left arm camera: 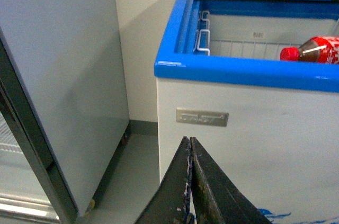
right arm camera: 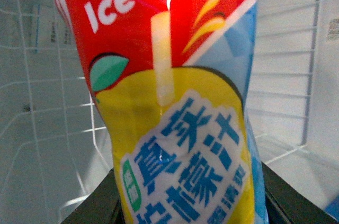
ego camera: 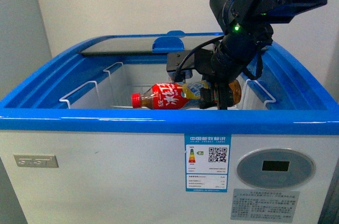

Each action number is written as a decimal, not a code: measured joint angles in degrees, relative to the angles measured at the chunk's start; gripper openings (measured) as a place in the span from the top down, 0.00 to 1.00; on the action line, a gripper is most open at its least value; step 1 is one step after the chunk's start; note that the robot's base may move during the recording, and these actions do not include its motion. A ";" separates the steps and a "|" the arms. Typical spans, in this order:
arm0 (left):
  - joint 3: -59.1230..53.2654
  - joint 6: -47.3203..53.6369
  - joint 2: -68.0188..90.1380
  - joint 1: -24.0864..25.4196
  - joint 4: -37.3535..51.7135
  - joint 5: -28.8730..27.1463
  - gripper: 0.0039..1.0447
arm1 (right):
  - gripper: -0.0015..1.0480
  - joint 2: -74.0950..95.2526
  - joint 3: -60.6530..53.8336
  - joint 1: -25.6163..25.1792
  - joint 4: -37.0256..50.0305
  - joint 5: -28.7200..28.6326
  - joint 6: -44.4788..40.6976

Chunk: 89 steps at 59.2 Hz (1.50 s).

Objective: Put drink in fridge

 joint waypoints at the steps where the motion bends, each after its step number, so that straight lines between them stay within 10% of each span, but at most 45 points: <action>1: -0.02 0.00 -0.35 0.00 -0.61 -0.11 0.98 | 0.59 0.02 -0.04 -0.02 0.52 -0.07 -0.26; 12: -0.02 0.00 -5.51 0.00 -4.94 -0.02 0.98 | 0.59 0.07 -1.68 0.35 5.20 0.66 -0.17; 33: -0.02 0.02 -15.13 0.00 -14.16 -0.02 0.98 | 0.06 -3.45 -4.37 0.42 7.10 -3.72 2.84; 56: -0.02 0.00 -21.66 0.00 -20.70 -0.02 0.98 | 0.08 -31.39 -21.77 -4.72 20.68 -0.35 27.47; 70: -0.02 0.02 -32.33 0.00 -32.79 -0.02 0.98 | 0.08 -80.74 -62.29 -23.39 6.71 -8.87 60.46; 75: -0.02 0.00 -33.97 0.00 -33.42 -0.04 0.98 | 0.22 -97.61 -75.52 -29.35 16.35 -9.66 67.63; 89: -0.02 0.00 -34.16 0.00 -33.55 -0.11 0.98 | 0.58 -114.38 -94.38 -25.20 25.27 -5.03 71.47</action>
